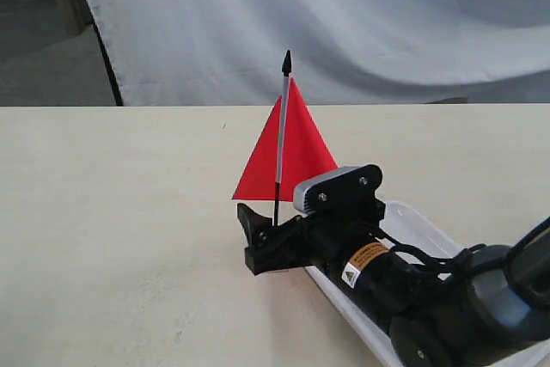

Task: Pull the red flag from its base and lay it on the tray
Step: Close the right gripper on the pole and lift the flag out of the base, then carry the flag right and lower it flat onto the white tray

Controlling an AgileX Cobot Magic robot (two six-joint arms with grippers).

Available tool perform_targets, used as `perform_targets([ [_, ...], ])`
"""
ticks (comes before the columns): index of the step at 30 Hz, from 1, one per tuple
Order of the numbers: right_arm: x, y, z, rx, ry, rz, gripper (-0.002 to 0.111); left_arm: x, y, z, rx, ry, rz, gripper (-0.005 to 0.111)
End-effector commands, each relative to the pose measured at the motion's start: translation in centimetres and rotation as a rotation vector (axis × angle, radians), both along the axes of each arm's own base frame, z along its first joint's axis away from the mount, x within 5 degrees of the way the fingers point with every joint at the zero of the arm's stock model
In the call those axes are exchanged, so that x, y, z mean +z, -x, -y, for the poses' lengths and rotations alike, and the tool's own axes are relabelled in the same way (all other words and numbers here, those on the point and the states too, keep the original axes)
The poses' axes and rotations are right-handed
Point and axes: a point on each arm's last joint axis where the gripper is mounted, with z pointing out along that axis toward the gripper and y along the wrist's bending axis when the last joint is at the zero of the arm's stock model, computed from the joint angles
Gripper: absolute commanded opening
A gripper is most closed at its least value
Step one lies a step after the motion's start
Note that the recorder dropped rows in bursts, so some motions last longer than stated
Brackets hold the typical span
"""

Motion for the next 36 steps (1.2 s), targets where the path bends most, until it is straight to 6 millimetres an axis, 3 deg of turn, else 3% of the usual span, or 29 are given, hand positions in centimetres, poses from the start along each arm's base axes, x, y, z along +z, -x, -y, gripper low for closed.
perform_targets([
  [1, -0.2, -1.4, -1.3, 0.001, -0.006, 0.018, 0.092, 0.0, 0.0, 0.0, 0.003, 0.009, 0.0, 0.001],
  [11, -1.2, -2.7, -2.6, 0.0, -0.014, 0.027, 0.089, 0.0, 0.0, 0.0, 0.003, 0.009, 0.0, 0.001],
  [13, -1.2, -2.7, -2.6, 0.0, -0.013, 0.028, 0.075, 0.0, 0.0, 0.0, 0.003, 0.009, 0.0, 0.001],
  [14, -1.2, -2.7, -2.6, 0.001, -0.01, 0.027, 0.06, 0.0, 0.0, 0.0, 0.003, 0.009, 0.0, 0.001],
  [17, -1.6, -2.5, -2.6, 0.02, 0.015, -0.011, 0.0, 0.0, 0.0, 0.0, 0.003, 0.009, 0.0, 0.001],
  [22, -1.0, -2.3, -2.9, 0.062, 0.038, 0.013, 0.0, 0.0, 0.0, 0.0, 0.003, 0.009, 0.0, 0.001],
  [26, 3.8, -1.3, -1.9, 0.061, 0.01, 0.124, 0.0, 0.0, 0.0, 0.0, 0.003, 0.009, 0.0, 0.001],
  [29, 8.3, -0.1, -0.4, 0.061, 0.159, 0.159, 0.0, 0.0, 0.0, 0.0, 0.003, 0.009, 0.0, 0.001],
  [32, 12.1, 1.1, 2.9, 0.001, 0.355, 0.086, 0.0, 0.0, 0.0, 0.0, 0.003, 0.009, 0.0, 0.001],
  [36, 14.1, 1.7, 6.9, 0.07, 0.428, -0.113, 0.0, 0.0, 0.0, 0.0, 0.003, 0.009, 0.0, 0.001],
])
